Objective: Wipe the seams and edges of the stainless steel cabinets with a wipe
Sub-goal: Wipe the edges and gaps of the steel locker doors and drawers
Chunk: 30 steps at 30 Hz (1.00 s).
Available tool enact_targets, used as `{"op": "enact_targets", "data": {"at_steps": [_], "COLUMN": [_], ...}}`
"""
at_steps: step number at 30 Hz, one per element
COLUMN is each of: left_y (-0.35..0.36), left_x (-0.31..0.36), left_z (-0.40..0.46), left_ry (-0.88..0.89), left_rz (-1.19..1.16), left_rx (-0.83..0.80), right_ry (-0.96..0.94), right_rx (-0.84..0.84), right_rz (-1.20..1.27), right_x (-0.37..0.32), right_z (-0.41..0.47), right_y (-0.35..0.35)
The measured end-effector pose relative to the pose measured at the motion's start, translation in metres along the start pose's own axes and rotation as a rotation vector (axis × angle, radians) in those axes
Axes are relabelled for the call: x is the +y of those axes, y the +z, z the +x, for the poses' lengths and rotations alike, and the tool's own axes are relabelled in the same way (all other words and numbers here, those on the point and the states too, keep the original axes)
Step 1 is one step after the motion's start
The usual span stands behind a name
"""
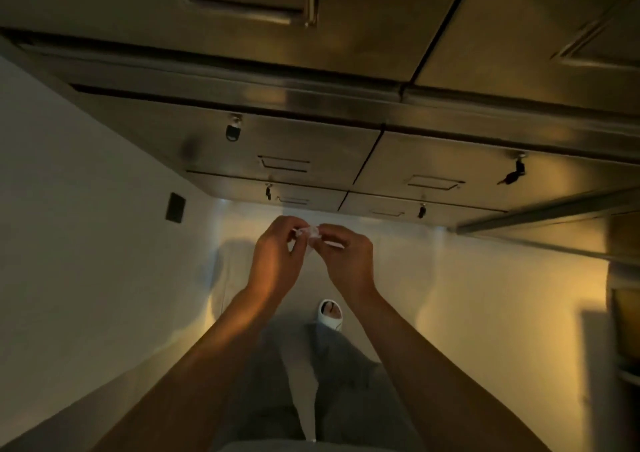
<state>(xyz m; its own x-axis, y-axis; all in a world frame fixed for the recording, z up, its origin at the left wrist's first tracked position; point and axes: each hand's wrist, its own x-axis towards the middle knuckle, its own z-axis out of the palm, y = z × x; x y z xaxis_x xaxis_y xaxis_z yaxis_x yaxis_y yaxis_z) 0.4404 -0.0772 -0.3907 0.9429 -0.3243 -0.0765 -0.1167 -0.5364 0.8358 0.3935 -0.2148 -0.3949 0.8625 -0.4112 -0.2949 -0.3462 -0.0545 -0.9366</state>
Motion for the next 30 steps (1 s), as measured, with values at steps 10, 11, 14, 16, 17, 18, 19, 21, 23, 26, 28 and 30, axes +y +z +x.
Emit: {"op": "enact_targets", "data": {"at_steps": [10,11,14,16,17,18,19,21,23,26,28,30], "left_y": [0.023,0.028,0.043,0.055,0.061,0.069,0.076,0.09,0.103,0.125,0.139,0.154], "left_x": [-0.102,-0.11,-0.14,-0.162,-0.173,-0.185,-0.195,-0.213,-0.23,-0.25,-0.264,-0.277], "left_z": [0.041,0.043,0.049,0.054,0.058,0.061,0.064,0.072,0.082,0.101,0.116,0.13], "left_ry": [0.068,0.052,0.049,0.084,0.096,0.104,0.107,0.11,0.145,0.202,0.242,0.268], "left_rz": [0.17,0.163,0.16,0.162,0.156,0.142,0.123,0.096,0.081,0.051,0.04,0.026], "left_rx": [-0.134,-0.136,-0.103,-0.061,-0.035,-0.012,0.009,0.035,0.06,0.111,0.143,0.165], "right_ry": [-0.054,-0.06,-0.075,-0.098,-0.11,-0.121,-0.142,-0.205,-0.226,-0.326,-0.41,-0.459], "right_rx": [0.119,0.14,0.195,0.203,0.205,0.208,0.214,0.233,0.244,0.265,0.28,0.316], "right_rz": [-0.16,-0.165,-0.163,-0.161,-0.167,-0.173,-0.184,-0.2,-0.191,-0.276,-0.322,-0.347], "right_x": [0.08,0.089,0.119,0.143,0.154,0.165,0.174,0.192,0.209,0.232,0.246,0.258], "right_z": [0.065,0.071,0.087,0.096,0.101,0.105,0.11,0.118,0.13,0.151,0.167,0.183], "right_y": [0.06,0.067,0.084,0.091,0.094,0.097,0.099,0.102,0.102,0.098,0.099,0.102]}}
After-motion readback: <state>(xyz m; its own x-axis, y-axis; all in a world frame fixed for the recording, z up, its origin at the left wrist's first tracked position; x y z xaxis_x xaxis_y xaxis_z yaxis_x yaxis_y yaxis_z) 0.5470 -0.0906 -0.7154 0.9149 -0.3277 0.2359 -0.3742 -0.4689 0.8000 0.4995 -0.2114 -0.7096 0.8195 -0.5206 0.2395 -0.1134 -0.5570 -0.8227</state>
